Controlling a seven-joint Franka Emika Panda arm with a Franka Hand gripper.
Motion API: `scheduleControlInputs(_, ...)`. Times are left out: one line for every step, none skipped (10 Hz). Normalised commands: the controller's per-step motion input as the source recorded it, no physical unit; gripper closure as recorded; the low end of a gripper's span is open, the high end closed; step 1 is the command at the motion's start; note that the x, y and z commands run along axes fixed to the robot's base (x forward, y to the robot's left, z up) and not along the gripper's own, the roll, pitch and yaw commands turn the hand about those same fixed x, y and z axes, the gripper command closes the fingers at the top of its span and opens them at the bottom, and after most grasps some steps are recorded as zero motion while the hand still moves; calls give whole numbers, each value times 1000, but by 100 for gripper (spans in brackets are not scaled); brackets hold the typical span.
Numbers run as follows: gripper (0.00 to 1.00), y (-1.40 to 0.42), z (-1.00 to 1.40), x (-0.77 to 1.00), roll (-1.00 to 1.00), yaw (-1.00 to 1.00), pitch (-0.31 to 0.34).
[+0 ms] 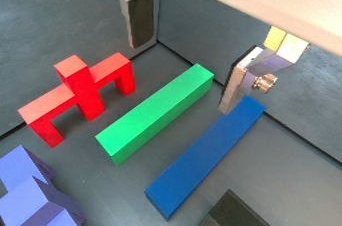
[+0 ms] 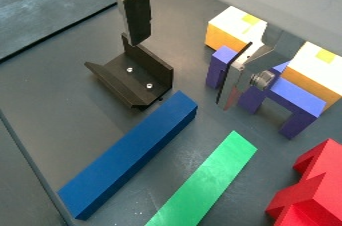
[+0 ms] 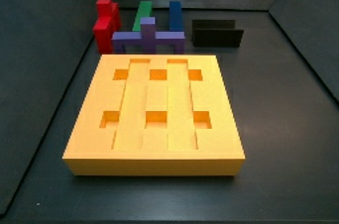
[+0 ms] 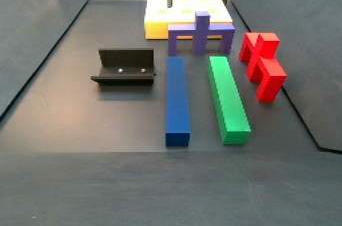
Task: Pick up the green object. Move up. Move to above the board. Insert the green object.
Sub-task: Pick up the green object.
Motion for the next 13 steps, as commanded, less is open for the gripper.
scheduleControlInputs(0, 0, -34, 3, 0, 0, -3)
scheduleControlInputs(0, 194, -111, -400, 0, -254, -61)
scheduleControlInputs(0, 774, -477, -117, -97, -143, 7)
scheduleControlInputs(0, 737, -909, -489, -17, -154, -127)
scheduleControlInputs(0, 394, -991, -349, -26, -109, -119)
scheduleControlInputs(0, 0, -1000, -26, 0, 0, -141)
scheduleControlInputs(0, 0, -1000, 0, 0, 17, -57)
scheduleControlInputs(0, -74, -1000, 0, 13, 0, -1)
scheduleControlInputs(0, -203, -1000, -51, 20, -49, 0)
scheduleControlInputs(0, -120, -1000, -83, 0, -97, 31)
scheduleControlInputs(0, -100, -874, -146, -59, -160, 20)
scheduleControlInputs(0, 0, -731, -157, -91, -97, 0)
scheduleControlInputs(0, 91, -626, -306, -79, -126, 0)
